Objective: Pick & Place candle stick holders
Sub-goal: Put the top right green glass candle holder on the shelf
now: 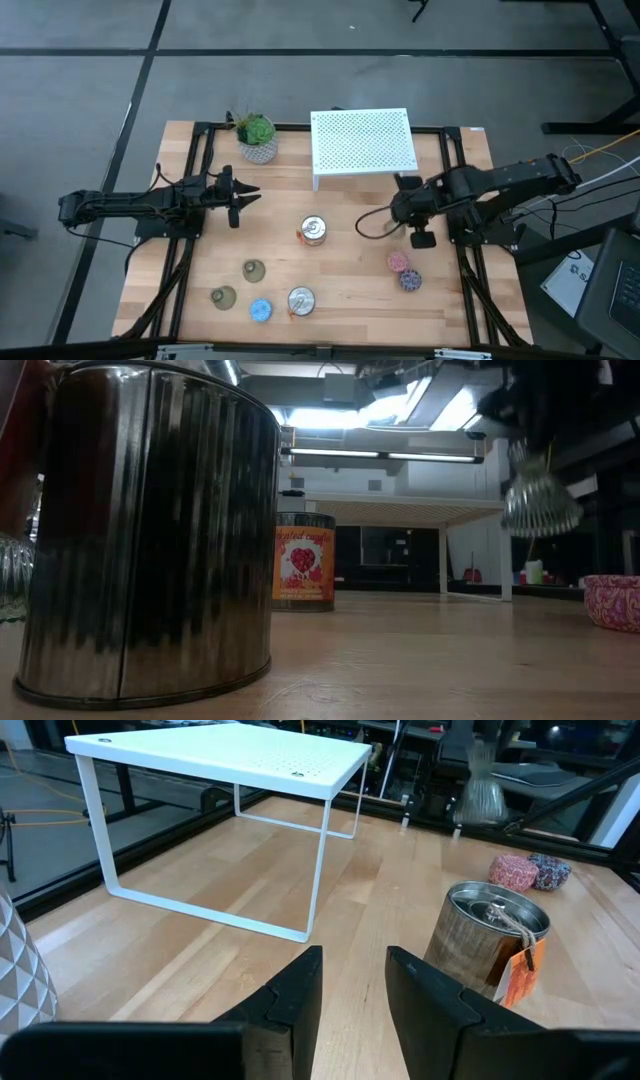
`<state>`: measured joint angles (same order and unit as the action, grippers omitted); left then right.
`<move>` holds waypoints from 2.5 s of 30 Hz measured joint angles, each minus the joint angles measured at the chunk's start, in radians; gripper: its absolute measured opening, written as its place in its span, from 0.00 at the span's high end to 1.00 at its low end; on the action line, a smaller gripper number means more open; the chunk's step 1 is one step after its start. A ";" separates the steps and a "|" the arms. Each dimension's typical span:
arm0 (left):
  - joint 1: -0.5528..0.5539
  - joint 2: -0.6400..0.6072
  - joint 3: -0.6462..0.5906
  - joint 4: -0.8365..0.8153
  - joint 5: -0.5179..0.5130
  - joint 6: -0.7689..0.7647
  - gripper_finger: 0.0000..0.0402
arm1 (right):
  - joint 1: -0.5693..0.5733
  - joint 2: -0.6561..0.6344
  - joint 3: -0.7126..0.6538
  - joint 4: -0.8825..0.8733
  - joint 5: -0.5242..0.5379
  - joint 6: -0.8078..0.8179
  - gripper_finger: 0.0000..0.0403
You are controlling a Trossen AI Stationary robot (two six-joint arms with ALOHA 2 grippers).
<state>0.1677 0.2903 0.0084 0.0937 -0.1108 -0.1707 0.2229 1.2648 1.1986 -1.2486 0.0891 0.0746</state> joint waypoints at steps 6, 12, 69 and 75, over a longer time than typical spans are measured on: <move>0.000 0.000 0.000 0.000 0.000 0.000 0.73 | -0.063 0.000 0.232 -0.189 0.005 -0.001 0.95; 0.000 0.000 0.000 0.000 0.000 0.000 0.73 | -0.151 -0.001 0.429 -0.295 0.088 -0.064 0.95; 0.000 0.000 0.000 0.000 0.000 0.000 0.73 | -1.000 0.394 0.563 -0.003 0.064 -0.744 0.95; 0.000 0.000 0.000 0.000 0.000 0.000 0.73 | -1.001 0.398 0.563 -0.004 0.060 -0.744 0.95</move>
<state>0.1677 0.2901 0.0082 0.0937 -0.1108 -0.1707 -0.7779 1.6629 1.7615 -1.2522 0.1490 -0.6698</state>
